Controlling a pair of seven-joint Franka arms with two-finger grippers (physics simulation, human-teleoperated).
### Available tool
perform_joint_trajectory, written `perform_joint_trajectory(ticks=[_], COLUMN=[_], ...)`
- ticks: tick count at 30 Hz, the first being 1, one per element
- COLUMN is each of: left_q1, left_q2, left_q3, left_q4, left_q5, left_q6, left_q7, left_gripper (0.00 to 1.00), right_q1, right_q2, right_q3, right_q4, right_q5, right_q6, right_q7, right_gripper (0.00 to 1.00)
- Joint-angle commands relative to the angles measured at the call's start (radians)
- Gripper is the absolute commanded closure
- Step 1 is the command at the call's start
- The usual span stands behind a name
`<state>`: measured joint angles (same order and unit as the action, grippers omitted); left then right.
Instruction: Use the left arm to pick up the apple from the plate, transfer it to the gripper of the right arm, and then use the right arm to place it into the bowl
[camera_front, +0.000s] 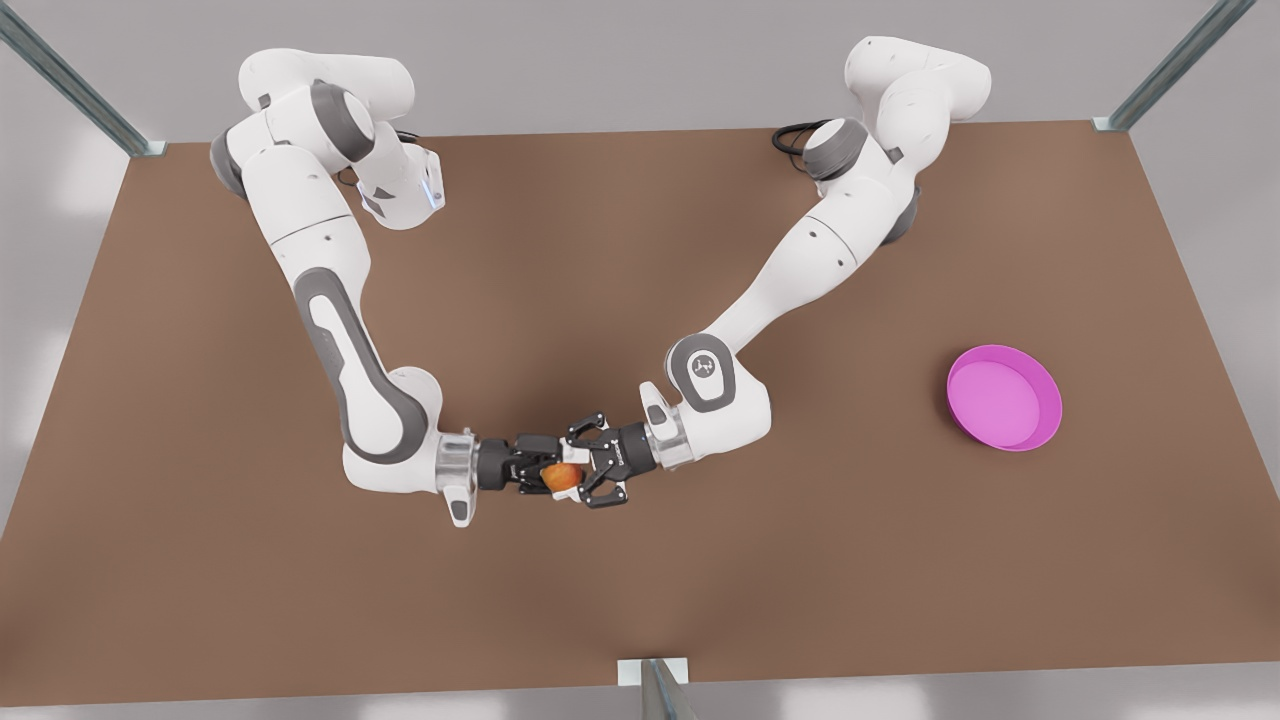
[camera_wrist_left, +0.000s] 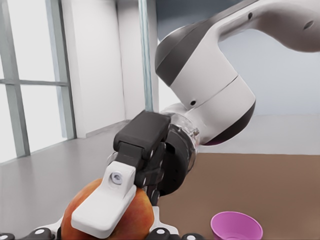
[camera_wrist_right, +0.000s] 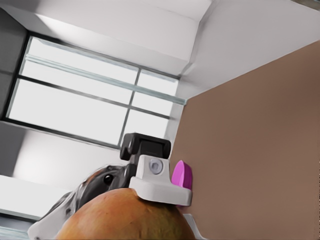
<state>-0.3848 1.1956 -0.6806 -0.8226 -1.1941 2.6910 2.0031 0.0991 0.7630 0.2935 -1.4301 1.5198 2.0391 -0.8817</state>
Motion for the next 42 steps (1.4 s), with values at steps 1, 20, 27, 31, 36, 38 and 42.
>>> perform_joint_trajectory(ticks=[1,20,27,31,36,38,42], left_q1=[0.0,0.012,0.329,0.42,0.265,0.297,0.299], left_q2=[-0.002,-0.01,-0.381,-0.57,-1.094,-1.052,-0.981], left_q3=[0.0,0.007,0.265,0.263,0.719,0.69,0.69], left_q4=[0.0,-0.003,-0.076,-0.076,-0.687,-0.629,-0.592], left_q5=[0.002,0.004,1.165,1.487,1.177,1.182,1.193], left_q6=[-0.005,-0.007,-1.086,-1.416,-1.067,-1.12,-1.123], left_q7=[0.057,0.011,-1.601,-1.926,-2.022,-2.006,-2.011], left_gripper=[0.34,0.01,0.0,0.0,0.0,0.0,0.0], right_q1=[0.001,-0.305,-0.45,-0.45,-0.452,-0.447,-0.429], right_q2=[-0.002,-0.212,-0.212,-0.211,-0.24,-0.238,-0.225], right_q3=[0.003,0.004,-0.022,-0.022,-0.017,-0.007,0.013], right_q4=[0.0,-0.383,-0.343,-0.326,-0.326,-0.329,-0.334], right_q5=[-0.001,-0.257,-0.524,-0.773,-1.017,-1.083,-1.149], right_q6=[0.027,-0.174,-0.22,-0.172,-0.122,-0.091,-0.031], right_q7=[-0.151,-0.339,-0.35,-0.375,-0.436,-0.456,-0.464], right_gripper=[0.28,0.28,0.28,0.28,0.28,0.28,0.27])
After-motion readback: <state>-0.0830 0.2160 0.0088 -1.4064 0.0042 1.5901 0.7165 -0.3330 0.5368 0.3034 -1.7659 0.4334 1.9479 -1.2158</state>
